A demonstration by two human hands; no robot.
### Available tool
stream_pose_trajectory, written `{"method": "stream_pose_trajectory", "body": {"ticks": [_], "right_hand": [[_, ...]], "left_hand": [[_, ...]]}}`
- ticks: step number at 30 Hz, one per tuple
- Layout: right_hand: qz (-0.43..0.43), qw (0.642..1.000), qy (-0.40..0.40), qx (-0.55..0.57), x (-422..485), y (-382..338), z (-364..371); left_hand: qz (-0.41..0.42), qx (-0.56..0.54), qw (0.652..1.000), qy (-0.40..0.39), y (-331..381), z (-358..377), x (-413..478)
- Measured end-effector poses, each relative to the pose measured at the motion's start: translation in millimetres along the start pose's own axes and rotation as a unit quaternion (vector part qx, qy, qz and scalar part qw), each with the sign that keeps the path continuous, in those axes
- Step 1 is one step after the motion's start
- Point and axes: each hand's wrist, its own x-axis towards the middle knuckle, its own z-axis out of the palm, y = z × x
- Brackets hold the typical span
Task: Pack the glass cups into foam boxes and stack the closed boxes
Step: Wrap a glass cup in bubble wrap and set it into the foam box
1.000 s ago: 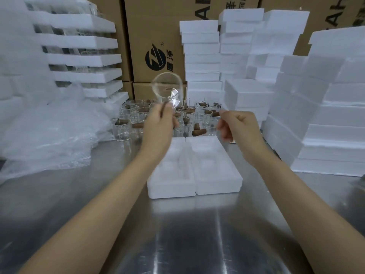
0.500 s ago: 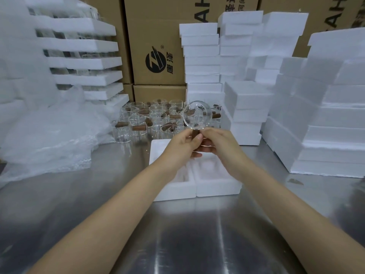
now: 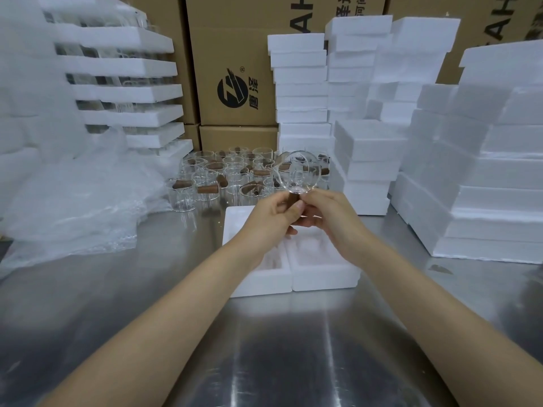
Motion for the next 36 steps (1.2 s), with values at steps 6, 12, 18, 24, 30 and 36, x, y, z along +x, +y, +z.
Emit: {"method": "stream_pose_trajectory", "body": {"ticks": [6,12,18,24,30,36], "right_hand": [[-0.006,1.0,0.005,-0.028,-4,-3,10],[0.001,0.997,0.063,0.034,-4,-6,5],[0.016,0.998,0.014,0.059,-3,-5,-1],[0.031,0.998,-0.011,0.048,-3,-5,-1],[0.036,0.998,-0.008,0.045,-4,-6,-1],[0.023,0.999,-0.003,0.047,-5,-7,2]], "left_hand": [[0.009,-0.033,0.999,0.033,-2,-1,-2],[0.034,-0.025,0.999,0.028,-3,3,-2],[0.008,-0.052,0.998,0.025,-2,3,-2],[-0.012,-0.045,0.998,0.031,0,3,-3],[-0.012,-0.048,0.998,0.035,-1,1,-4],[-0.016,-0.058,0.996,0.068,-2,-1,-4]]}}
